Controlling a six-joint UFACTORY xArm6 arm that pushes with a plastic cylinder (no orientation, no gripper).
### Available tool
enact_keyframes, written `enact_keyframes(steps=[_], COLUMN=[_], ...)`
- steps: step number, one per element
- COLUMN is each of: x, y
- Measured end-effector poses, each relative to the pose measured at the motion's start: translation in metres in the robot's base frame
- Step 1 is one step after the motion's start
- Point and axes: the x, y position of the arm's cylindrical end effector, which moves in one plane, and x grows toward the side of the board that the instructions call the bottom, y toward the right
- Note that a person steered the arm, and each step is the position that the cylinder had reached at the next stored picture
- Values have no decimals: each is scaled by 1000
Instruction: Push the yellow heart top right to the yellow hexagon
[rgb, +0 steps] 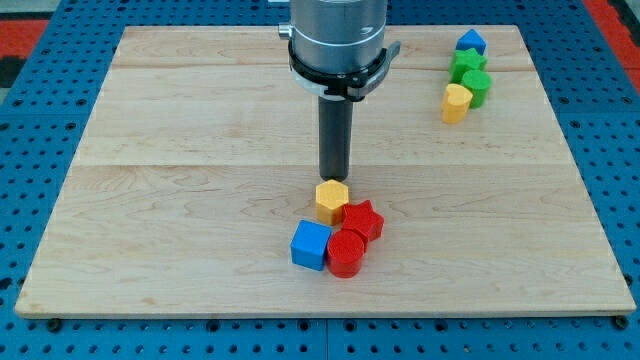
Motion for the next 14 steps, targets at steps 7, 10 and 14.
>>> enact_keyframes(steps=[7, 10, 14], x=[-125, -69, -28], y=[169, 30, 33])
